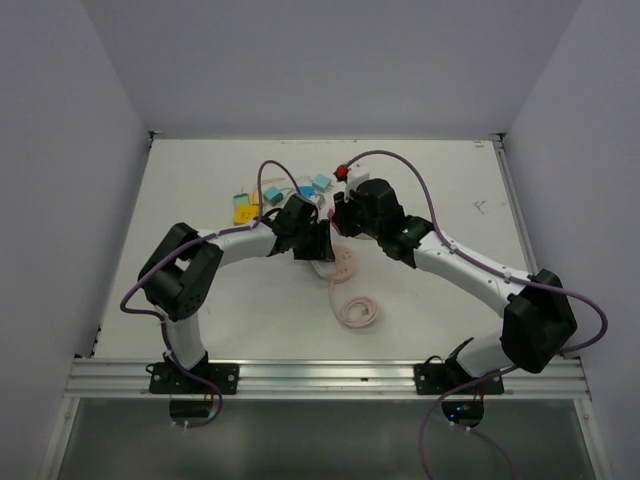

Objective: Pull the plug off the socket

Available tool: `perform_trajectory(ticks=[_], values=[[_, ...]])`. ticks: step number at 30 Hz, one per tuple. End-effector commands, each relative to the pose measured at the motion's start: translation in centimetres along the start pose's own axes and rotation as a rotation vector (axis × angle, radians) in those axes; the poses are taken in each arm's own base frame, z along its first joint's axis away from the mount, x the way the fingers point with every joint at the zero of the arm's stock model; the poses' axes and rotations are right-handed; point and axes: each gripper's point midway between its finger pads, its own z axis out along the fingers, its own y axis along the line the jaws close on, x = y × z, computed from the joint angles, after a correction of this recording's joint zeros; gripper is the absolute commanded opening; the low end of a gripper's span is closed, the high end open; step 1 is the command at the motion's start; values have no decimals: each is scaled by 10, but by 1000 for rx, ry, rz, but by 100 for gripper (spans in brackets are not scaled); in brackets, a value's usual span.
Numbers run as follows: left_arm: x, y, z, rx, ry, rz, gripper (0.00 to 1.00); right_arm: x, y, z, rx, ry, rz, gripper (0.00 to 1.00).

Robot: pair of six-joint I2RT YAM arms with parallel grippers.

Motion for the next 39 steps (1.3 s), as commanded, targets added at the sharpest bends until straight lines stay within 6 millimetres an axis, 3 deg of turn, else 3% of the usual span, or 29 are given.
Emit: perform_trajectory(ticks=[1,7,9,10,17,23,27,28,35,39], values=[[107,114,-2,-422,340,69,55,3,-27,-10,82,-14,96,0],[98,106,1,-395,325,76,55,49,-100,-8,134,26,400,0],[96,105,2,-390,321,79,56,54,-112,-6,100,18,483,0],[97,105,2,-391,322,79,56,56,-129,-7,108,-11,547,0],[92,101,3,-374,315,88,59,67,-151,12,13,-56,747,0],[79,93,-1,-361,293,99,65,91,-174,28,35,-43,870,1],[61,82,-3,-342,256,104,71,108,-183,26,95,-7,866,27],[61,77,-3,-320,260,101,72,111,-184,25,111,3,859,38],[31,62,-7,-287,208,116,80,121,-202,6,271,58,808,68],[-1,46,-13,-258,142,119,82,115,-202,-7,298,85,740,73]])
